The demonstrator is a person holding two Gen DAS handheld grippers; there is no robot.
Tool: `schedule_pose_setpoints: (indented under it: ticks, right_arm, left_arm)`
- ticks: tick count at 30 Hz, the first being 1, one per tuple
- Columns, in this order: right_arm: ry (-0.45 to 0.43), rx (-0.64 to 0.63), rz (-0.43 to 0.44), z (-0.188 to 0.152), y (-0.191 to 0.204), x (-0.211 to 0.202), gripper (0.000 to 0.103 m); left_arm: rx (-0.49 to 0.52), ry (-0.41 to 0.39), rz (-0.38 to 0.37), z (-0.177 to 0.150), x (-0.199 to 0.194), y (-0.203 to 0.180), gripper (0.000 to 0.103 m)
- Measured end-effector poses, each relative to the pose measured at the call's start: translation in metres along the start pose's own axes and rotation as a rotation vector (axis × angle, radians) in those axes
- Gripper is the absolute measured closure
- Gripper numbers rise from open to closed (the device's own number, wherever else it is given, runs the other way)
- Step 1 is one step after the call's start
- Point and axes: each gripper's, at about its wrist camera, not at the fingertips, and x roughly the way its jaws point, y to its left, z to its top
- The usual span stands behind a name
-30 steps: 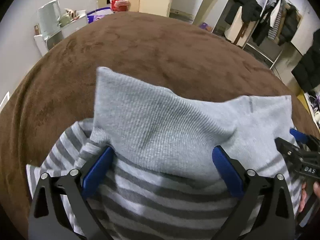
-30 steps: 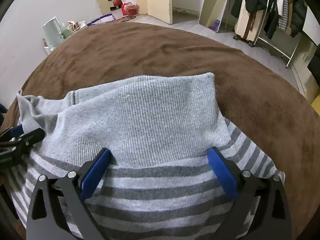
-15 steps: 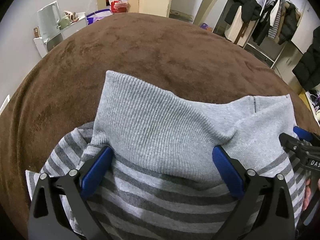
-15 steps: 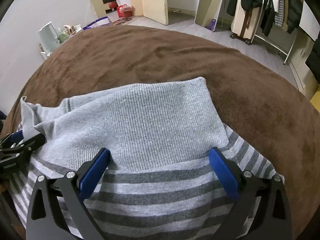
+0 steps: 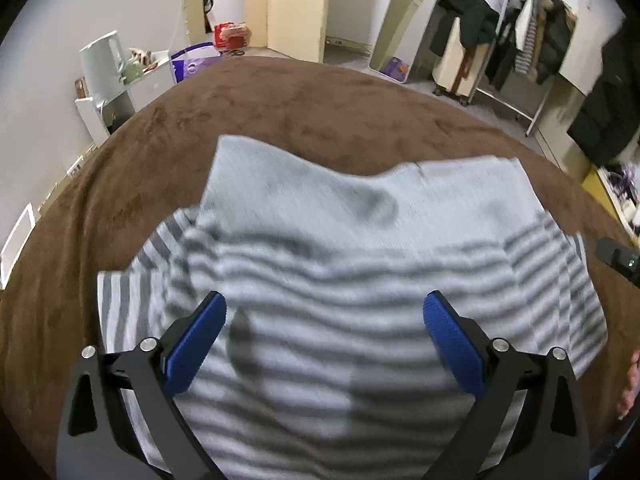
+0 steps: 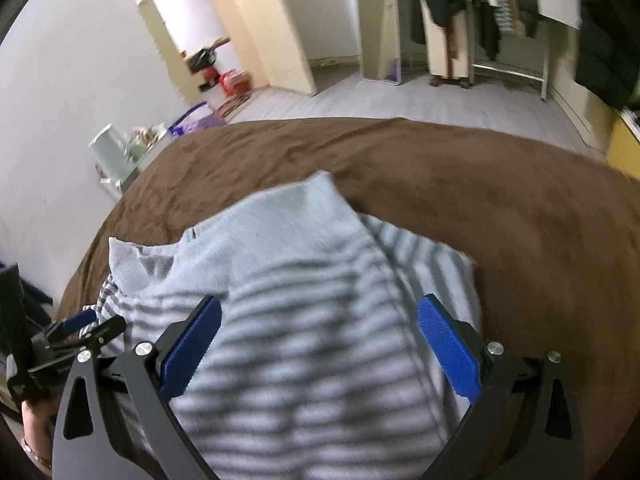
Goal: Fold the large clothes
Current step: 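Lay the ribbed hem onto the hood with both grippers and open them, then grasp the hoodie edge with the right gripper and fold it over the body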
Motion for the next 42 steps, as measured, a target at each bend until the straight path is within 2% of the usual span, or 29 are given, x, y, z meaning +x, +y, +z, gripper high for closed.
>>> schedule_pose_setpoints:
  ticks: [5, 10, 15, 18, 23, 25, 26, 29, 33, 38, 42]
  right_arm:
    - [0.021, 0.108, 0.007, -0.045, -0.033, -0.017, 0.006]
    - [0.006, 0.245, 0.025, -0.077, -0.061, -0.027, 0.006]
    - [0.018, 0.421, 0.142, -0.095, -0.088, -0.009, 0.021]
    - [0.010, 0.496, 0.204, -0.103, -0.097, 0.004, 0.021]
    - [-0.057, 0.583, 0.278, -0.102, -0.109, 0.014, 0.022]
    - [-0.072, 0.602, 0.295, -0.101, -0.110, 0.016, 0.027]
    - [-0.078, 0.617, 0.298, -0.100, -0.113, 0.018, 0.034]
    - [-0.086, 0.648, 0.335, -0.097, -0.117, 0.023, 0.066]
    - [-0.101, 0.642, 0.355, -0.096, -0.113, 0.020, 0.074]
    - [-0.122, 0.584, 0.414, -0.077, -0.092, -0.001, 0.075]
    - [-0.138, 0.497, 0.485, -0.056, -0.061, -0.027, 0.075]
  left_arm:
    - [0.051, -0.026, 0.021, -0.026, -0.014, -0.022, 0.006]
    - [0.039, 0.014, 0.040, -0.048, -0.010, -0.026, 0.006]
    - [0.095, 0.019, 0.090, -0.058, 0.001, -0.030, 0.006]
    - [0.131, 0.007, 0.121, -0.061, 0.006, -0.034, 0.005]
    - [0.102, -0.010, 0.115, -0.065, 0.008, -0.031, 0.005]
    - [0.093, -0.011, 0.119, -0.067, 0.008, -0.031, 0.005]
    - [0.090, -0.012, 0.120, -0.067, 0.008, -0.032, 0.005]
    - [0.087, -0.021, 0.120, -0.070, 0.008, -0.032, 0.005]
    - [0.077, -0.024, 0.120, -0.070, 0.007, -0.031, 0.005]
    - [0.084, -0.019, 0.111, -0.070, 0.007, -0.030, 0.005]
    - [0.084, -0.005, 0.110, -0.067, 0.008, -0.029, 0.005]
